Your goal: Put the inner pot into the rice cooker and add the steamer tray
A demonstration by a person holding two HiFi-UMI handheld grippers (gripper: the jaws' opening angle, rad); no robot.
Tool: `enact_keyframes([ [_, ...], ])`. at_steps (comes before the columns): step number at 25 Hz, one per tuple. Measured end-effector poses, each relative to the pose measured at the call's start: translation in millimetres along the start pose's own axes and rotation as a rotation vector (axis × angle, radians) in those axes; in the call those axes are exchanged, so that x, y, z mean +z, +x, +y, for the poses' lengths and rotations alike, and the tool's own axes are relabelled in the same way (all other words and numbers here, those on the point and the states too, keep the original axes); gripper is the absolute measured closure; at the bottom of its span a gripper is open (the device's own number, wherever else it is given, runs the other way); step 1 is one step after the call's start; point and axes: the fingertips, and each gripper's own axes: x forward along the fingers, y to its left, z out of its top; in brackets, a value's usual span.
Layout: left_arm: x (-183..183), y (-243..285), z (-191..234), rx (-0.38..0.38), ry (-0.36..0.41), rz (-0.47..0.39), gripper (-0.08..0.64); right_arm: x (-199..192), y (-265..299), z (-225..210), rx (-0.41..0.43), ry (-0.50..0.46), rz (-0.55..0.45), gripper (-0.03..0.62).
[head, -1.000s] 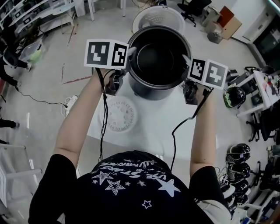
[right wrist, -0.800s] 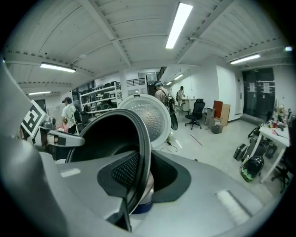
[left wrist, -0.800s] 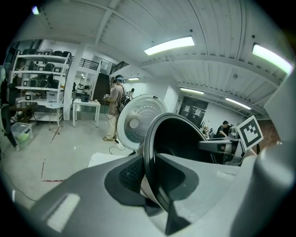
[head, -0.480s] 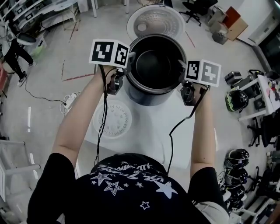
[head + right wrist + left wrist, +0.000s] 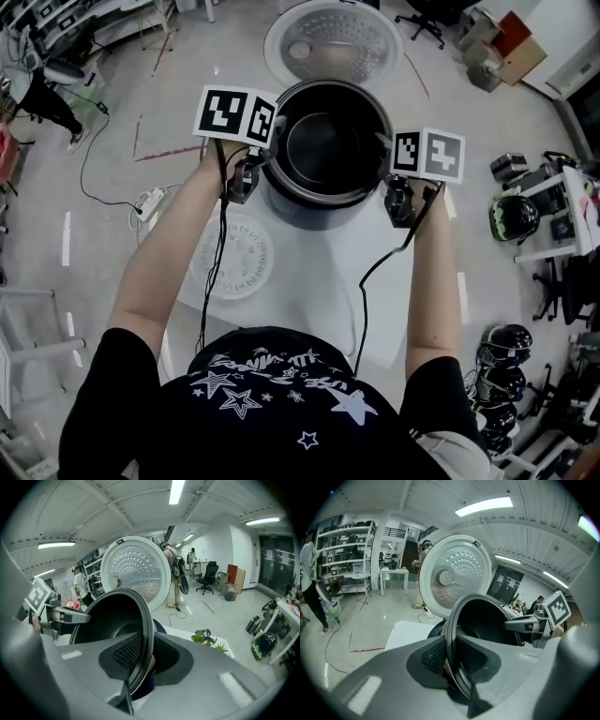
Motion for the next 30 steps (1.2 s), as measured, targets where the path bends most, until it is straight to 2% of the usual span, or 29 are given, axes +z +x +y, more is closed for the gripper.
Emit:
enact_keyframes([
  [7, -13.5, 20.9, 13.7, 0.019, -0.009, 0.056, 0.494, -9.0, 26.1, -2.8, 0.052, -0.007, 0.042, 0.497],
  [17, -28.4, 44.1, 20.2, 0.067, 0.076, 0.144, 0.497, -26.0, 48.7, -7.8, 0.086, 0.004, 0.075, 0.503],
  [21, -31.9, 54.2, 23.7, 0.086, 0.099, 0.163, 0.494, -29.2, 58.0, -12.4, 0.074, -0.016, 0.083, 0.499],
  [27, -35.2, 58.0, 25.9, 0.142, 0.227, 0.19, 0.477, -32.8, 63.2, -12.7, 0.003, -0.157, 0.089, 0.48],
  [30, -37.8, 57.4, 31.7, 0.209, 0.361, 0.201, 0.453, -33.8, 66.6, -10.4, -0.05, -0.258, 0.09, 0.459],
])
